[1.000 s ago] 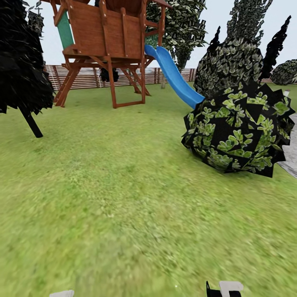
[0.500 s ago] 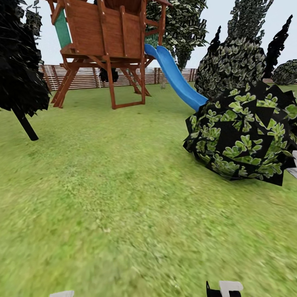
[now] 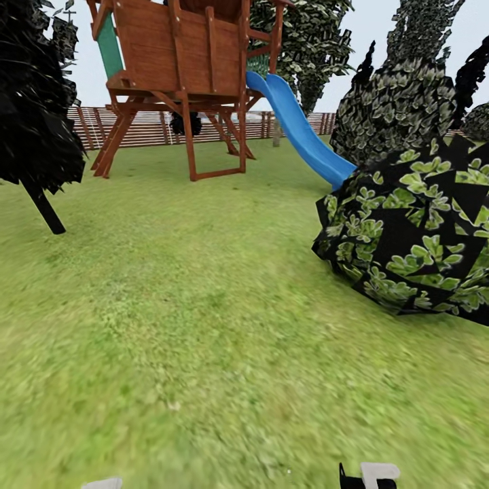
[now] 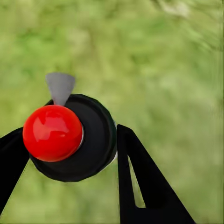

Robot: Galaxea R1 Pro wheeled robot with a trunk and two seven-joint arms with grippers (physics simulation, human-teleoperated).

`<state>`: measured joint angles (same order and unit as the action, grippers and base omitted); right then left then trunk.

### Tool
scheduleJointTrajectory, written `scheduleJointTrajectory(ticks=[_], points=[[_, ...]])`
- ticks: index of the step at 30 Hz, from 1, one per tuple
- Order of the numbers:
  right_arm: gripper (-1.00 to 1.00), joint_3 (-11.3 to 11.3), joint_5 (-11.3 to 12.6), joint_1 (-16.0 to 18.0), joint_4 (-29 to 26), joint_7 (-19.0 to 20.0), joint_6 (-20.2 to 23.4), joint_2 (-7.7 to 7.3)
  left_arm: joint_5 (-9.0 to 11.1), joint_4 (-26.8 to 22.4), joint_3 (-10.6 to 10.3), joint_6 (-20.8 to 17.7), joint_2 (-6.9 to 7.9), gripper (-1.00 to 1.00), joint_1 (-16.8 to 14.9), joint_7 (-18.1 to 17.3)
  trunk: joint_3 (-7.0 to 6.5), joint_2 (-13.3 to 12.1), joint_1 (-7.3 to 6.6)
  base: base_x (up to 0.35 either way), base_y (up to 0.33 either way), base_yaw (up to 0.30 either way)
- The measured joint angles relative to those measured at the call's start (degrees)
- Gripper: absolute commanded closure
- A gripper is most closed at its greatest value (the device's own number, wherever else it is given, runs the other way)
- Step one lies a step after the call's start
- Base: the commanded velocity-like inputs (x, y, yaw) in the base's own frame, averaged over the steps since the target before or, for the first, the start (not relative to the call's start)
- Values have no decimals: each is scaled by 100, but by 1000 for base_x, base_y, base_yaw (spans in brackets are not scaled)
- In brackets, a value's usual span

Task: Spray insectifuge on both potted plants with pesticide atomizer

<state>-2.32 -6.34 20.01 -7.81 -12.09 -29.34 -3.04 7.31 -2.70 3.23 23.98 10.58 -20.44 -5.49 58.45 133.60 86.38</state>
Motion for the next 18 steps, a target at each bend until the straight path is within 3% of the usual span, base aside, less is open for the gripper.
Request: scheduleJointTrajectory(ticks=[18], points=[[-100, 0, -9, 3, 2, 9, 0, -5, 0, 0, 0, 0, 5, 100, 0, 0, 0, 0, 0, 340, 0, 0]])
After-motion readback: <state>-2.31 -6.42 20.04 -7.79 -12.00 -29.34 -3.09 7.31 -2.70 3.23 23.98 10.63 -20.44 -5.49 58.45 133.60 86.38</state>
